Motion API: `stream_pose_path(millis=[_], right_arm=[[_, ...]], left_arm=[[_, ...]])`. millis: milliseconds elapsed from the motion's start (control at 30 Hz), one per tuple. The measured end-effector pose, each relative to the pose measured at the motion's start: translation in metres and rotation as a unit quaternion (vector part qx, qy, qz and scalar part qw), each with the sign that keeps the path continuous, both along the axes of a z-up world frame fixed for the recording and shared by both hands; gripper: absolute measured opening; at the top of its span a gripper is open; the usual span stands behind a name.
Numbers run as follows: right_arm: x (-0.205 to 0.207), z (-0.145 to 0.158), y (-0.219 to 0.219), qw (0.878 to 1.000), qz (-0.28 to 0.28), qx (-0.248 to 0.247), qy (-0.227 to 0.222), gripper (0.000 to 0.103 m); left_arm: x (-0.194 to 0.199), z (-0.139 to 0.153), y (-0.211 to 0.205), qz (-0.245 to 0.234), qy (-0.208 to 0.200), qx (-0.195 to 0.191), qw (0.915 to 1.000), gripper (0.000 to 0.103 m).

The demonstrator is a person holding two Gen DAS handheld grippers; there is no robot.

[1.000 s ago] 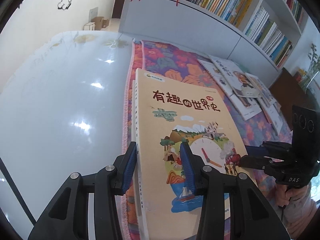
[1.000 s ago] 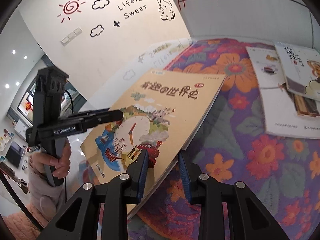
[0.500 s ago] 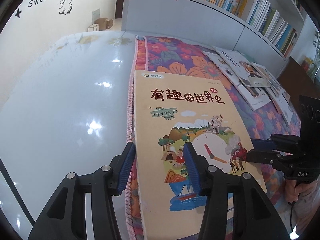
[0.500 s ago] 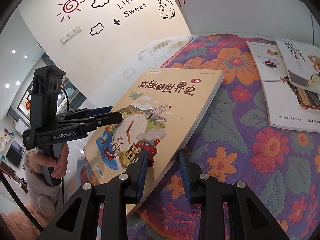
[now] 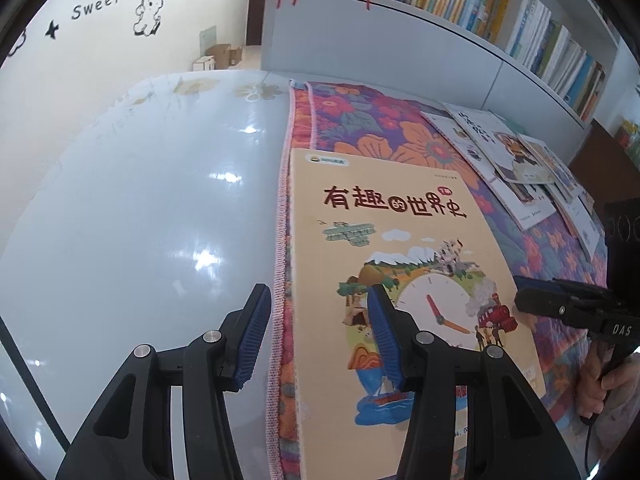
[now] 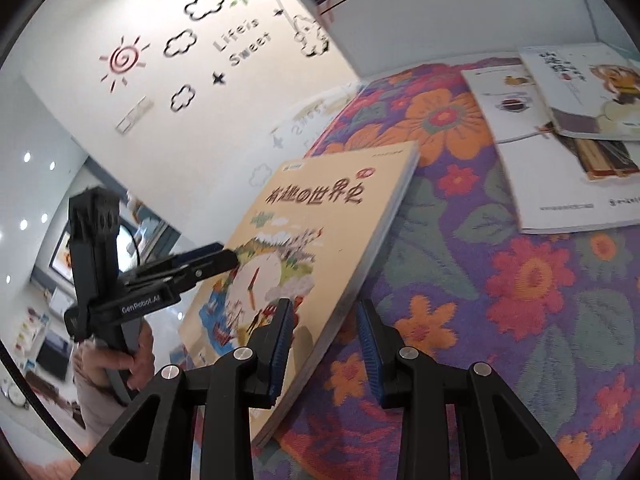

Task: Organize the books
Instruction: 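Lower the orange book onto the white book with both grippers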

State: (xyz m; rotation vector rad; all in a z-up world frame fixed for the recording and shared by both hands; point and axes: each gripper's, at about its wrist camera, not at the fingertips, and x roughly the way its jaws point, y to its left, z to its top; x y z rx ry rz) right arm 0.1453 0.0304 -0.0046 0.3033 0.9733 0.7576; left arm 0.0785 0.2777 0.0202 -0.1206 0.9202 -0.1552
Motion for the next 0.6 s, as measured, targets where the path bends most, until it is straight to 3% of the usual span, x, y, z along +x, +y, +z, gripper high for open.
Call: stream_pose_path(millis=[300,600], right_arm=[[-0.018,0.006,0.027,0.995,0.027,-0.071,-0.06,0.036],[-0.015,0.003,0.023,0.996,0.027,-0.062,-0.054,0.037]], left_arm=[[0.002,-0.003,0.002,-0.008,0.002,-0.027,0.9996,0.048],[0.0,-0.002,-0.005,-0.016,-0.008,-0.015,0.9997,0.048]])
